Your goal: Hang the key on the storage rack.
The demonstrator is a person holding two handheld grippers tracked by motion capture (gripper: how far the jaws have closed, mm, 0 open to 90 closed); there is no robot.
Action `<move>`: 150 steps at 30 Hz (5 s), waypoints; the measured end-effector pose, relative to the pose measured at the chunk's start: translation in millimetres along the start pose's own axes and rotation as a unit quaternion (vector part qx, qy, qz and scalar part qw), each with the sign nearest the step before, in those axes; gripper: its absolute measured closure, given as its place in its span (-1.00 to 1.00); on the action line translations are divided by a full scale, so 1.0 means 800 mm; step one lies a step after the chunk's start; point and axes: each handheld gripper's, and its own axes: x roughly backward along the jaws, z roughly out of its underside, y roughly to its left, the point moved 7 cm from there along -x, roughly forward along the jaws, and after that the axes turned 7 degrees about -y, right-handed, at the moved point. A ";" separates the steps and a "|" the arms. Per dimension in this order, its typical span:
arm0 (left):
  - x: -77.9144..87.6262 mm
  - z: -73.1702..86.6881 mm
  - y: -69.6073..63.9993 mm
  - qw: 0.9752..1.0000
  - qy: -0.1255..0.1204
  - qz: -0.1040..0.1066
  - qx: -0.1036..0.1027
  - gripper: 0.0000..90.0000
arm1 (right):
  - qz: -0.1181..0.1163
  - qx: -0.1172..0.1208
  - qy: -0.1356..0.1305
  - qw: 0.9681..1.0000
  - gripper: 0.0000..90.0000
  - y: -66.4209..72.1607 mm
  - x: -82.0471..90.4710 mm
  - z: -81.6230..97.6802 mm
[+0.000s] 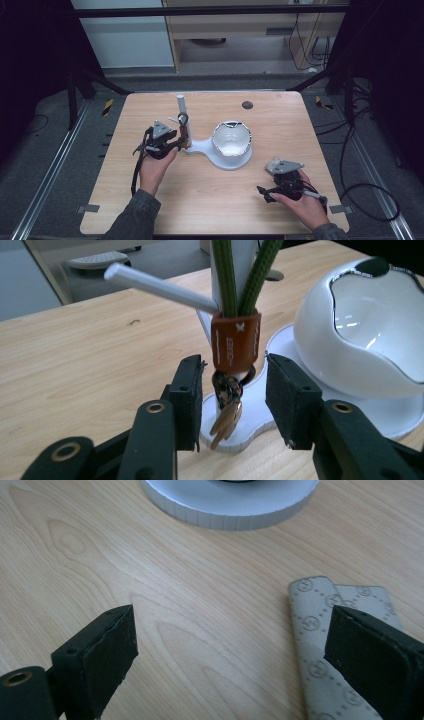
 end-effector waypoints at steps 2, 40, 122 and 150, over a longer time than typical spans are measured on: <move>0.003 0.005 0.001 1.000 0.003 0.000 -0.002 0.27 | 0.003 -0.001 0.004 1.000 -0.85 -0.005 0.003 -0.001; 0.035 0.118 0.072 0.993 0.113 -0.037 0.018 -0.79 | 0.015 -0.021 0.211 0.977 -0.67 -0.087 0.027 0.010; 0.023 0.149 0.071 0.991 0.130 -0.025 0.009 -0.93 | 0.057 0.135 0.218 0.965 -0.31 -0.077 0.044 -0.055; 0.023 0.150 0.070 0.991 0.134 -0.023 0.007 -0.96 | 0.067 0.173 0.209 0.960 -0.31 -0.066 0.043 -0.095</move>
